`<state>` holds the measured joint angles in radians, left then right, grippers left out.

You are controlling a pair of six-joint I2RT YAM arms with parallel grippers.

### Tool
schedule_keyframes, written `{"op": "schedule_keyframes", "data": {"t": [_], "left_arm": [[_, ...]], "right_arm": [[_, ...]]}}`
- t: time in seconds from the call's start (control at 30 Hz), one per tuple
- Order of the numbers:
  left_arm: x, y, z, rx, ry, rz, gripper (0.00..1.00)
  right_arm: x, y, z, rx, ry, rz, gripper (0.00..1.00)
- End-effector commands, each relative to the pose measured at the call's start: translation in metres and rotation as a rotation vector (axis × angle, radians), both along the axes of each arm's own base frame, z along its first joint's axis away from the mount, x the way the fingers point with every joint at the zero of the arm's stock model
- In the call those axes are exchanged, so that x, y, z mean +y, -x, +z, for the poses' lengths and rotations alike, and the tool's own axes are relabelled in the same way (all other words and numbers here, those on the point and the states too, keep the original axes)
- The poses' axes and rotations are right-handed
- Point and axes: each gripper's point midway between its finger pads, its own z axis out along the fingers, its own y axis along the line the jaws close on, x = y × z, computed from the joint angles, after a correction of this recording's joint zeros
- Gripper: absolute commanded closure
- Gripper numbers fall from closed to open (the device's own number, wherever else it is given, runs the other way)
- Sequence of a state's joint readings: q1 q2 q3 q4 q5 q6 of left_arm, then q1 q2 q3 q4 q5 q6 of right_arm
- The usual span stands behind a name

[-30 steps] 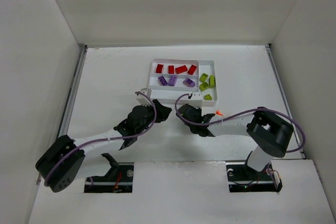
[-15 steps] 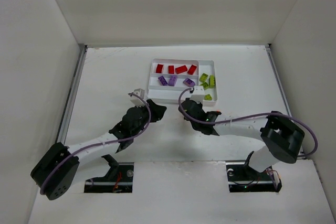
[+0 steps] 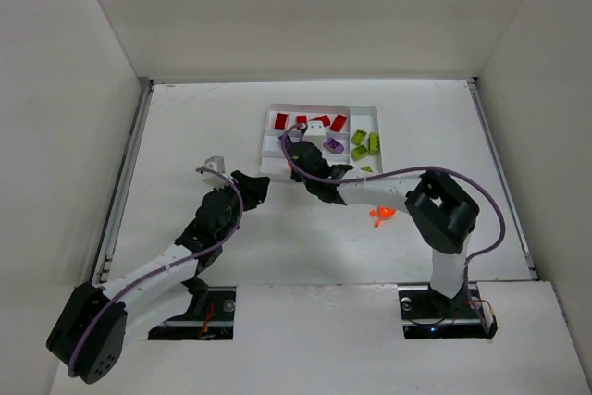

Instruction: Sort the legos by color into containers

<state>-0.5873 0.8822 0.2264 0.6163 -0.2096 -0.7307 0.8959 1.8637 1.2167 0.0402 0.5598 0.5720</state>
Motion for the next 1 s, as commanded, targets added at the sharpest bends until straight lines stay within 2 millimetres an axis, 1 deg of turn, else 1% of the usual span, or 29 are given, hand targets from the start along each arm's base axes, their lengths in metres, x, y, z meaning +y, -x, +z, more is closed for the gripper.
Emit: {"op": "schedule_keyframes", "data": {"t": [0.0,0.07,0.1,0.17,0.23,0.3,0.37,0.4,0.43,0.5,0.57,0.6,0.63,0.67,0.7,0.77,0.8,0.83,0.87,0.93,0.97], "left_arm": [[-0.002,0.0,0.003,-0.009,0.025,-0.007,0.63],[-0.004,0.0,0.002,-0.004,0.021,-0.01,0.63],[-0.005,0.0,0.0,0.0,0.016,-0.012,0.63],[-0.006,0.001,0.001,0.0,0.019,-0.016,0.64],[-0.007,0.001,0.001,-0.006,0.012,-0.018,0.64],[-0.007,0.001,-0.002,-0.001,0.003,-0.015,0.64],[-0.014,0.002,-0.001,0.006,0.005,-0.039,0.64],[-0.02,0.004,-0.001,0.004,0.001,-0.057,0.64],[-0.026,0.006,-0.001,0.005,-0.008,-0.075,0.64],[-0.041,0.009,-0.003,0.007,-0.031,-0.117,0.65],[-0.06,0.016,-0.003,0.011,-0.039,-0.176,0.65],[-0.07,0.02,-0.003,0.008,-0.046,-0.202,0.65],[-0.078,0.023,-0.003,0.002,-0.058,-0.226,0.65],[-0.085,0.025,-0.005,0.0,-0.071,-0.244,0.65],[-0.09,0.026,-0.006,-0.001,-0.079,-0.256,0.65],[-0.098,0.03,-0.009,0.006,-0.082,-0.281,0.65],[-0.1,0.031,-0.008,0.003,-0.086,-0.287,0.65],[-0.101,0.031,-0.008,0.001,-0.085,-0.287,0.65],[-0.1,0.031,-0.008,-0.001,-0.083,-0.284,0.65],[-0.098,0.03,-0.009,0.005,-0.072,-0.28,0.65],[-0.096,0.031,-0.006,0.0,-0.066,-0.277,0.65]], "right_arm": [[0.025,-0.012,0.014,-0.024,-0.064,0.031,0.73],[0.031,-0.014,0.016,-0.027,-0.084,0.028,0.64],[0.033,-0.016,0.02,-0.034,-0.097,0.024,0.59],[0.035,-0.018,0.03,-0.045,-0.125,0.015,0.52],[0.031,-0.016,0.044,-0.066,-0.152,0.005,0.47],[0.019,-0.012,0.056,-0.091,-0.17,-0.016,0.45],[-0.008,-0.002,0.063,-0.118,-0.167,-0.059,0.48],[-0.025,0.005,0.063,-0.13,-0.154,-0.09,0.52],[-0.048,0.012,0.061,-0.14,-0.138,-0.136,0.57],[-0.098,0.028,0.05,-0.146,-0.117,-0.244,0.65],[-0.147,0.048,0.031,-0.123,-0.116,-0.353,0.68],[-0.174,0.062,0.017,-0.09,-0.13,-0.417,0.68],[-0.194,0.073,0.005,-0.057,-0.14,-0.47,0.68],[-0.211,0.083,-0.007,-0.023,-0.147,-0.519,0.64],[-0.227,0.093,-0.017,0.008,-0.144,-0.561,0.58],[-0.248,0.109,-0.033,0.054,-0.113,-0.614,0.46],[-0.252,0.112,-0.037,0.068,-0.098,-0.621,0.47],[-0.251,0.114,-0.039,0.082,-0.09,-0.611,0.45],[-0.249,0.115,-0.038,0.095,-0.083,-0.602,0.39],[-0.246,0.115,-0.039,0.118,-0.065,-0.593,0.37],[-0.248,0.116,-0.041,0.127,-0.054,-0.599,0.4]]}}
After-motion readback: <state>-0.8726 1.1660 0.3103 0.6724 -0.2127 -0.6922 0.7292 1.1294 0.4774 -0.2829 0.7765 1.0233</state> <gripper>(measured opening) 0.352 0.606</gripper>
